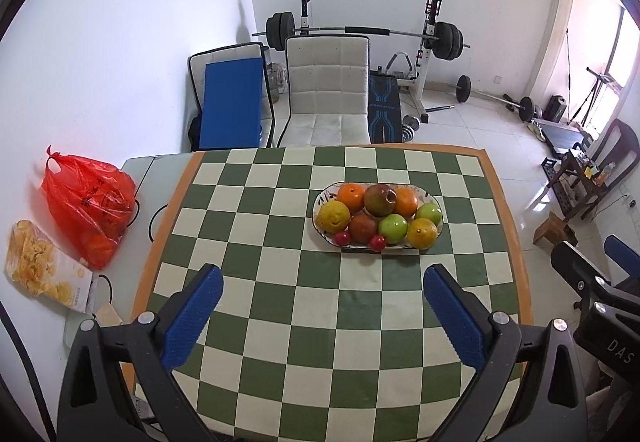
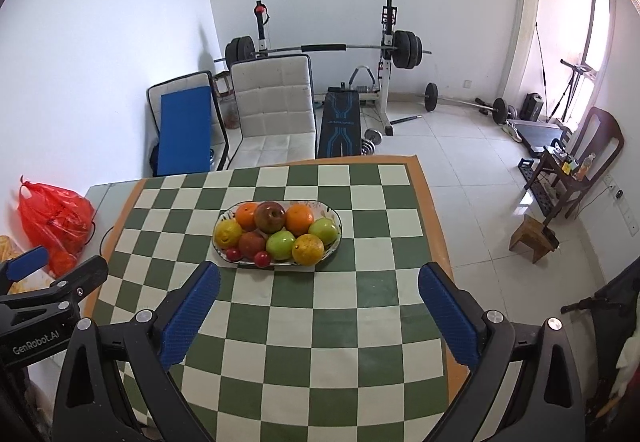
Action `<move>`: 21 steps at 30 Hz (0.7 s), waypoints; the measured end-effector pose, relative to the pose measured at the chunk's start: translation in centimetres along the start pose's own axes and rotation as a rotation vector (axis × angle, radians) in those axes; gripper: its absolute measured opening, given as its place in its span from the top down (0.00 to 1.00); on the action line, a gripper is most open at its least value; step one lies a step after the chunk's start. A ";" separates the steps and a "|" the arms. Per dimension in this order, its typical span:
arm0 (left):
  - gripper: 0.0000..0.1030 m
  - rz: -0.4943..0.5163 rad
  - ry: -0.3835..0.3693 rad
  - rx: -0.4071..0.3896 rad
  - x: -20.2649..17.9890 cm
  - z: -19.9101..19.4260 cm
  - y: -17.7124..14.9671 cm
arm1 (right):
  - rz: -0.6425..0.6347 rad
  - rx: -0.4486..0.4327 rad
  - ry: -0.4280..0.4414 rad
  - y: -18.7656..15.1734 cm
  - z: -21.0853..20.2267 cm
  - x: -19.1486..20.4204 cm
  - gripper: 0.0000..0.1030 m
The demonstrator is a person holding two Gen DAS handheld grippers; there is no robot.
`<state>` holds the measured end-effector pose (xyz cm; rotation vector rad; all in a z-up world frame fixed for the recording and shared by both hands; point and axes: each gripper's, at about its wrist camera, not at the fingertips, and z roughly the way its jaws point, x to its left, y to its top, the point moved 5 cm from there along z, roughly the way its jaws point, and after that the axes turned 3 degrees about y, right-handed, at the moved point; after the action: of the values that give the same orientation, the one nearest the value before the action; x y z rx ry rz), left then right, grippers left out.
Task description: Organize fruits
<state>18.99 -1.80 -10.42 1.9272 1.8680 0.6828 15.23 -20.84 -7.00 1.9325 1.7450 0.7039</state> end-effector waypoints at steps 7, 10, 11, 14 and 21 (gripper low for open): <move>0.00 0.027 0.022 0.048 -1.2 3.7 0.8 | -0.002 0.052 -0.019 0.3 4.6 -1.2 0.02; 0.00 0.033 0.027 0.062 -1.6 4.5 0.9 | -0.002 0.069 -0.018 0.4 5.8 -1.6 0.01; 0.00 0.031 0.026 0.069 -1.7 4.9 0.9 | 0.000 0.070 -0.016 0.4 6.0 -1.7 0.01; 0.00 0.030 0.026 0.077 -1.7 5.3 0.9 | 0.002 0.071 -0.013 0.6 6.4 -1.9 0.01; 0.00 0.024 0.022 0.076 -1.9 5.4 1.1 | -0.006 0.062 -0.007 1.0 6.2 -2.1 0.01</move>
<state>23.01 -3.34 -14.35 1.9996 1.9130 0.6517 19.79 -23.01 -11.29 1.9679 1.7870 0.6469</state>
